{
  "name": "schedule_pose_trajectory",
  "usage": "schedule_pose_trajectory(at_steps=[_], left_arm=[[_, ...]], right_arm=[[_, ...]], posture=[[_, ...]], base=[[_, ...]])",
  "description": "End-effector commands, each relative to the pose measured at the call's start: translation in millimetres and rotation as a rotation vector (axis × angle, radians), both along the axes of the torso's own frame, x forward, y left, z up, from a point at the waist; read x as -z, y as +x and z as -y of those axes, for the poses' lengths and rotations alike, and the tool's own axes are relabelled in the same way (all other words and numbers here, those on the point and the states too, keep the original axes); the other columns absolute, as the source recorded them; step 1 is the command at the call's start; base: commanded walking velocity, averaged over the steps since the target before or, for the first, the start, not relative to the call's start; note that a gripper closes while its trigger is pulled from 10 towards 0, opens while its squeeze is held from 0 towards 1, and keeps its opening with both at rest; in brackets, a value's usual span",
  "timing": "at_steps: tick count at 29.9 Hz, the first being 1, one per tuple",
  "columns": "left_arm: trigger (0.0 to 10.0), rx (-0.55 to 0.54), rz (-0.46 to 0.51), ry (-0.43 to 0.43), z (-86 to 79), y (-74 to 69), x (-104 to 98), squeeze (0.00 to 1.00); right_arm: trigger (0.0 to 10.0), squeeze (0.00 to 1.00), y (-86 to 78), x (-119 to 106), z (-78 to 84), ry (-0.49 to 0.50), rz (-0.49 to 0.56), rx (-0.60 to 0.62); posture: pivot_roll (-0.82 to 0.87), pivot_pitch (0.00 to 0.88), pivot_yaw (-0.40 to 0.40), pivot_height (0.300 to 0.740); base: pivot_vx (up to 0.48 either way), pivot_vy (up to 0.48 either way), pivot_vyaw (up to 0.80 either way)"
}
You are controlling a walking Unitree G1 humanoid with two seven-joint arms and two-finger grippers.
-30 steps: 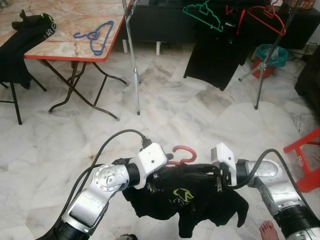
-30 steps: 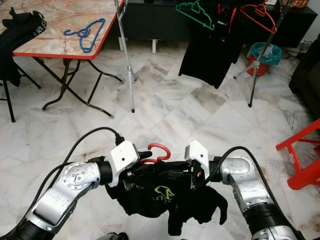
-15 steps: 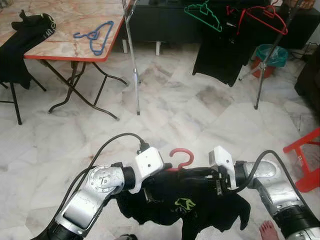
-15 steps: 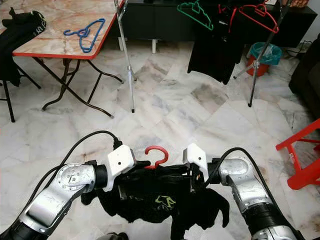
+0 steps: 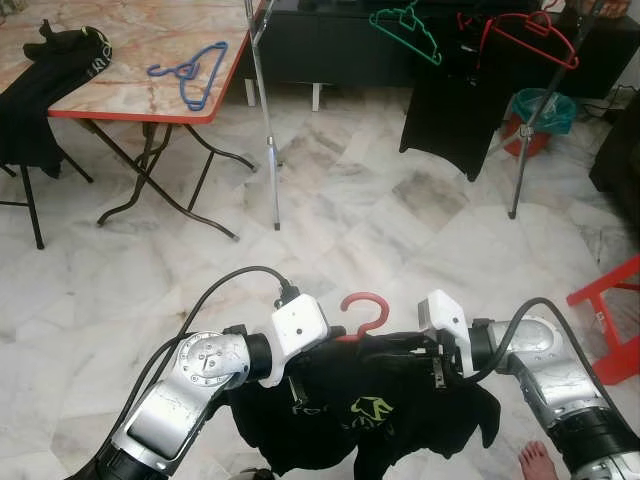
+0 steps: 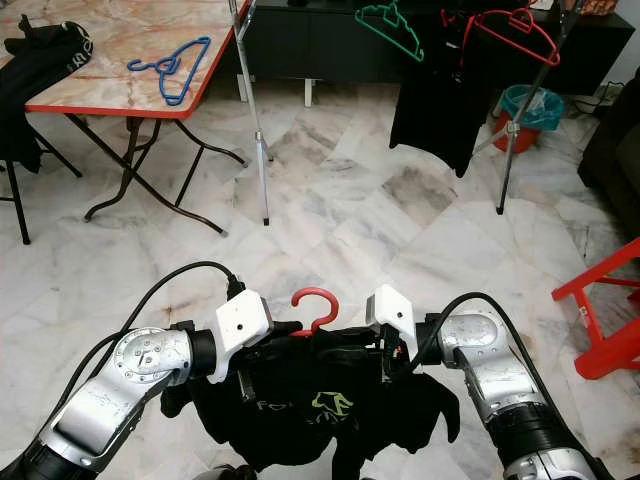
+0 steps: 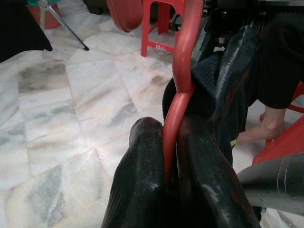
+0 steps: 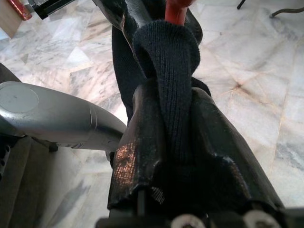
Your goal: Hang hanger
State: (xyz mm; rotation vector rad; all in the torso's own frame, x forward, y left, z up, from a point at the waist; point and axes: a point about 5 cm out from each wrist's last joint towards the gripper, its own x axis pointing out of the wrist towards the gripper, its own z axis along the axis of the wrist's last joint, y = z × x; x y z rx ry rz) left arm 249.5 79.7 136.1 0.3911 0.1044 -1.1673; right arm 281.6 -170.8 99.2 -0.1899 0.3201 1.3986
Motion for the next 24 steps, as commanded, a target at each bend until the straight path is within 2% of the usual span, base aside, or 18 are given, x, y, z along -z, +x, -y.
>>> schedule_pose_trajectory(at_steps=[1,2,3,9,10,11,15,16,17,18,24], left_arm=[[10.0,0.05,0.006,-0.037,11.4,-5.9,-4.1,0.0],[10.0,0.057,0.003,-0.039,11.7,-6.4,-4.4,0.45],[10.0,0.059,0.003,-0.041,11.8,-6.5,-4.8,1.0],[10.0,0.075,-0.006,-0.04,12.4,-9.0,-4.6,1.0],[10.0,0.079,-0.006,-0.038,12.8,-9.6,-4.5,0.18],[10.0,0.083,-0.015,-0.039,13.1,-10.2,-4.0,0.0],[10.0,0.089,-0.018,-0.047,14.6,-10.8,-4.9,0.0],[9.1,0.091,-0.02,-0.048,14.8,-11.0,-4.9,0.0],[9.1,0.091,-0.02,-0.048,14.8,-11.0,-4.9,0.0],[4.7,0.099,-0.028,-0.048,15.3,-12.0,-4.5,0.0],[4.4,0.107,-0.031,-0.038,15.5,-13.2,-3.3,0.0]], right_arm=[[10.0,0.0,4.6,-10.2,-7.2,0.048,0.058,-0.011],[10.0,0.0,4.9,-10.4,-7.2,0.047,0.059,-0.012],[10.0,0.0,5.0,-10.4,-7.2,0.047,0.059,-0.012],[10.0,0.0,6.4,-11.9,-9.1,0.045,0.065,-0.018],[10.0,0.0,6.5,-12.8,-10.0,0.046,0.068,-0.023],[10.0,0.0,6.7,-13.6,-11.1,0.047,0.071,-0.028],[10.0,0.0,6.6,-15.7,-13.5,0.05,0.078,-0.042],[10.0,0.0,6.6,-15.9,-13.6,0.049,0.08,-0.044],[10.0,0.0,6.6,-15.9,-13.6,0.049,0.08,-0.044],[10.0,0.0,6.6,-16.5,-14.1,0.049,0.082,-0.047],[10.0,0.0,6.7,-18.2,-16.1,0.052,0.09,-0.056]], posture=[[0.06,0.103,-0.035,0.74],[0.06,0.104,-0.035,0.74],[0.06,0.103,-0.035,0.74],[0.06,0.104,-0.036,0.74],[0.06,0.104,-0.037,0.74],[0.06,0.103,-0.037,0.74],[0.06,0.102,-0.038,0.74],[0.06,0.102,-0.038,0.74],[0.06,0.102,-0.038,0.74],[0.06,0.102,-0.038,0.74],[0.06,0.103,-0.036,0.74]], base=[[0.0,0.0,0.0],[0.0,0.0,0.0],[0.0,0.0,0.0],[0.0,0.0,0.0],[0.0,0.0,0.0],[0.0,0.0,0.0],[0.0,0.0,0.0],[0.0,0.0,0.0],[0.0,0.0,0.0],[0.0,0.0,0.0],[0.0,0.0,0.0]])
